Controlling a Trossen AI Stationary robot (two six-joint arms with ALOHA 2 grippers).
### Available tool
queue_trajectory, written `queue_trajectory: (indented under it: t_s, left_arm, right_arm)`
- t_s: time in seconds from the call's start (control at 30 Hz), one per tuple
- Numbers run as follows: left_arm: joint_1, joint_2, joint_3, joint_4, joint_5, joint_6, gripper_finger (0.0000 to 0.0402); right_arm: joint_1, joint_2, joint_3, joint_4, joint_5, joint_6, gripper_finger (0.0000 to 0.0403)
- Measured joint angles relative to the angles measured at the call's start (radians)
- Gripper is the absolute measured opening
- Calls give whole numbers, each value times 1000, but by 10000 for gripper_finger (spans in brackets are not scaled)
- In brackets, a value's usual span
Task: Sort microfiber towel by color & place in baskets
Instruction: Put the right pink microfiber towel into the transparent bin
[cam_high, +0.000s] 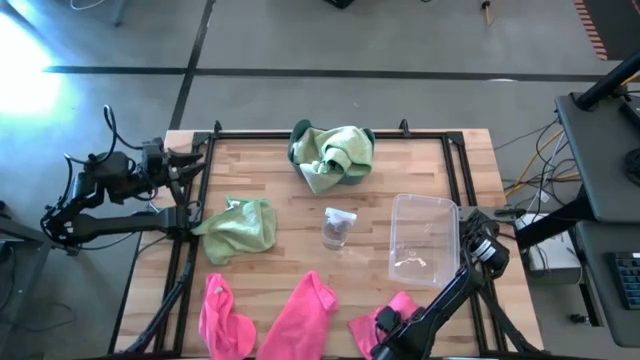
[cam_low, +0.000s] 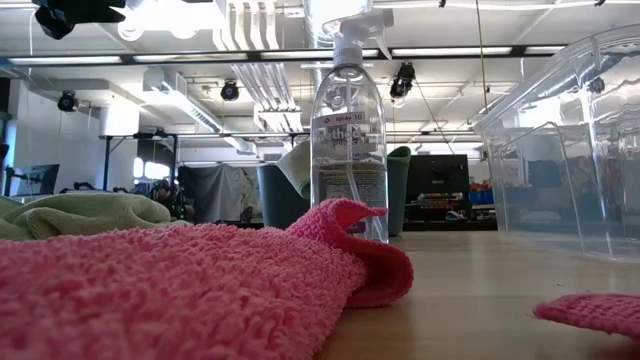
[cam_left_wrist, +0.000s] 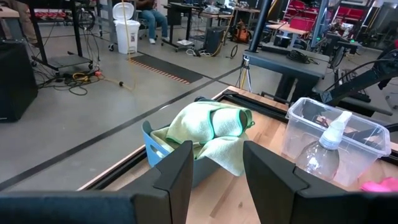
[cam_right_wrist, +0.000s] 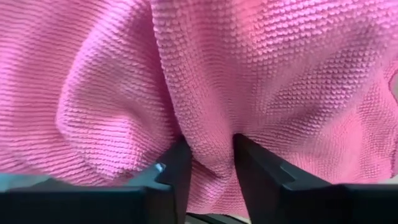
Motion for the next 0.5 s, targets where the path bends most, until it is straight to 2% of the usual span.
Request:
queue_trajectory:
  t_s: [0.3,0.5]
  left_arm:
    - [0,0,0,0,0,0,126]
    - [0,0,0,0,0,0,126]
  right_arm:
    - [0,-1,1,24,0,10,20]
    - [0,-21,1,31,0,12,9]
